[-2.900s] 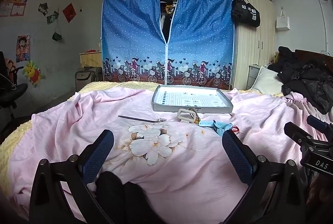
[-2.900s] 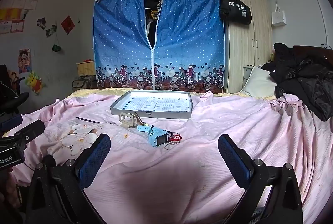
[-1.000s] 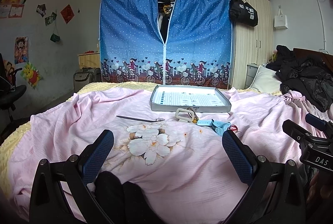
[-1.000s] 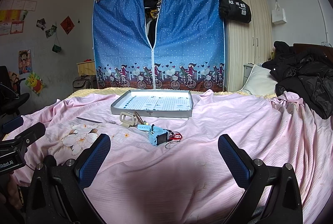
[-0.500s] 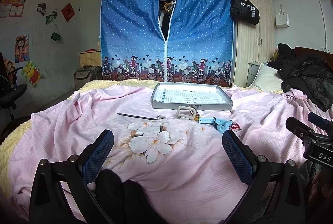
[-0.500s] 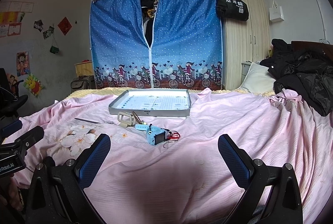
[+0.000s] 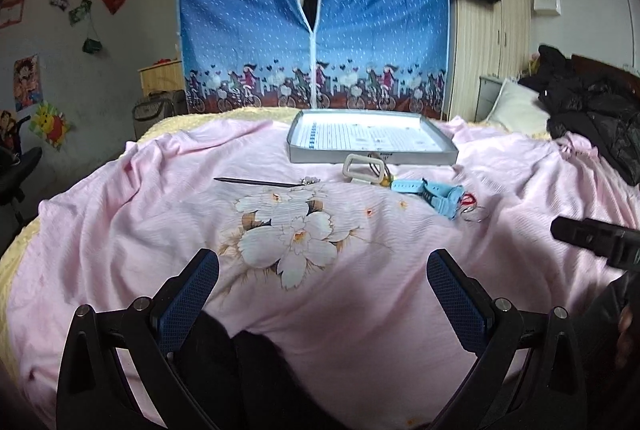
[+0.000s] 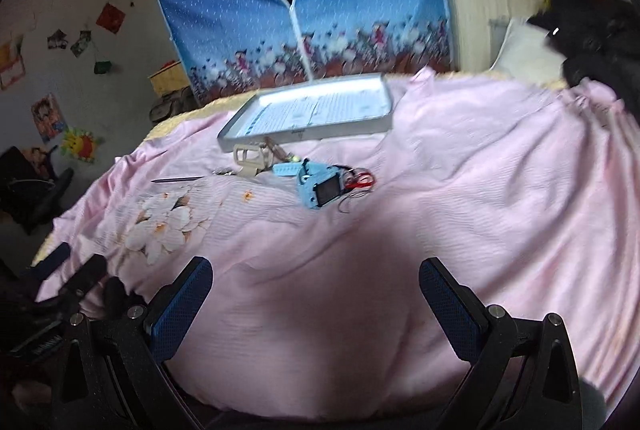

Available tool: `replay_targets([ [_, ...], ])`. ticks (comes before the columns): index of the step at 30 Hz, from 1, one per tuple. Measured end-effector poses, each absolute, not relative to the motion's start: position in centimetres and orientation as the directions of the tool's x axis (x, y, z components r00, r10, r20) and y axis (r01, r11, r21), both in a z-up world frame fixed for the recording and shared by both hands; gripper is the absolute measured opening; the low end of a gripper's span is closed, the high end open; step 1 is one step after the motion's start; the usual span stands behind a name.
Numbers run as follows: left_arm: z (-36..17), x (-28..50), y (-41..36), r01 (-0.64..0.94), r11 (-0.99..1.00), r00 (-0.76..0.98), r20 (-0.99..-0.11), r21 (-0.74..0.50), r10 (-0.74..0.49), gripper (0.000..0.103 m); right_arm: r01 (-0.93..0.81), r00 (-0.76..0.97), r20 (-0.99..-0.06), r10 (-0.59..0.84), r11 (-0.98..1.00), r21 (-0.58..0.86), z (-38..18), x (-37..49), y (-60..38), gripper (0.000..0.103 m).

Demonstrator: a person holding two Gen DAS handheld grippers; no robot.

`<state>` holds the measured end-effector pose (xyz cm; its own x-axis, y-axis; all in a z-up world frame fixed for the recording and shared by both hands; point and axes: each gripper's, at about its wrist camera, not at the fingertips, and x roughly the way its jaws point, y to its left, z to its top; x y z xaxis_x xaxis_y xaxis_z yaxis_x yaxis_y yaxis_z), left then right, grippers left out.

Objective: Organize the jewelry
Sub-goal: 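Grasp the beige plastic clip with left tool while right tool nears blue smartwatch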

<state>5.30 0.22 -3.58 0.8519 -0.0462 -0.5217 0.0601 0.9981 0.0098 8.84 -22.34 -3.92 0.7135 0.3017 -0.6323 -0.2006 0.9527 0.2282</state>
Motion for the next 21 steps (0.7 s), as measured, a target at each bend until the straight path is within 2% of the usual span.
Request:
replay_targets([
  [3,-3.7,7.2,0.2,0.081,0.996,0.840,-0.541,0.028,-0.053,0.101,-0.243,0.692,-0.653,0.309,0.951,0.192,-3.4,11.5,-22.1,0.103],
  [10,-3.8,13.5,0.1,0.231,0.973,0.796,-0.581,0.029,-0.171,0.101,-0.339,0.603,-0.716,0.351,0.926,0.168,-4.6,17.6,-21.6,0.103],
  [16,-4.8,20.0,0.9,0.261,0.965,0.762,-0.610,-0.018,-0.218,0.101,-0.326,0.546,-0.797,0.258,0.942,0.081,-7.5,23.0,-20.8,0.103],
  [21,-6.2,24.1,0.0,0.301,0.953,0.743,-0.620,-0.028,-0.252,0.101,-0.377,0.530,-0.788,0.314,0.919,0.113,-9.4,25.6,-20.3,0.103],
])
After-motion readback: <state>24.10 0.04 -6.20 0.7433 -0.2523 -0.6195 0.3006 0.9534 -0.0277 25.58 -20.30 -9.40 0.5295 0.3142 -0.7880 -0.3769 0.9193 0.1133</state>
